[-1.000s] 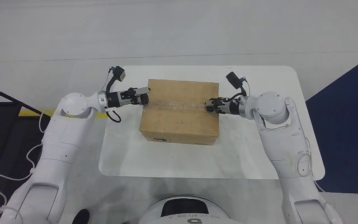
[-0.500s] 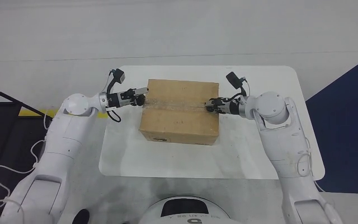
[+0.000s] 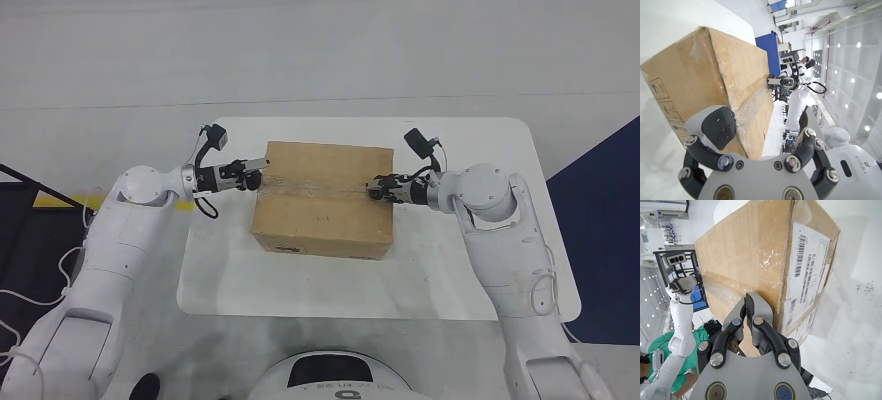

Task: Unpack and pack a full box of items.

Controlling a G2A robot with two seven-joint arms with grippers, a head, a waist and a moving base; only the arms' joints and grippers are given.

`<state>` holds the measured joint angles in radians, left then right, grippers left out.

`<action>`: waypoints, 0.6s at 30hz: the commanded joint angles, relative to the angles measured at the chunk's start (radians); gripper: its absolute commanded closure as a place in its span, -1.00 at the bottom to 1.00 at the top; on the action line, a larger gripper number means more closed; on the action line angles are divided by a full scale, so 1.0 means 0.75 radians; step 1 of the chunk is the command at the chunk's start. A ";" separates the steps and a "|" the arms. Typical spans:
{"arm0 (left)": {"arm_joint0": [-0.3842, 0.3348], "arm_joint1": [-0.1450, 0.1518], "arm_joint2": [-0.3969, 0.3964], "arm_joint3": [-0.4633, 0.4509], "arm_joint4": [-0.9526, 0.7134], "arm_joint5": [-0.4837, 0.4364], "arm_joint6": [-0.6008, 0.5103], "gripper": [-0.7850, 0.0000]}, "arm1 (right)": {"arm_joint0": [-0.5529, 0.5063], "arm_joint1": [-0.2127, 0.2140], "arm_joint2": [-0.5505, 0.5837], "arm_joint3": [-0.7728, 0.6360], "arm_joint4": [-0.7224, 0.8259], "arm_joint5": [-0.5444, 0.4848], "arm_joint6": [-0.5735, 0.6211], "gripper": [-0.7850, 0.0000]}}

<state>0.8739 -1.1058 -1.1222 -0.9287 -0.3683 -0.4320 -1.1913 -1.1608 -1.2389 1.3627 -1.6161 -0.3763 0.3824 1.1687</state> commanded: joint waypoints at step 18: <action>0.000 0.000 0.000 -0.001 -0.001 0.000 0.000 -1.00 | 0.289 -0.059 -0.379 0.166 0.024 0.216 -0.059 1.00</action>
<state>0.8741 -1.1057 -1.1224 -0.9292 -0.3687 -0.4322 -1.1913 -0.9530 -1.2808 1.0897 -1.5006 -0.3653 0.5456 1.1239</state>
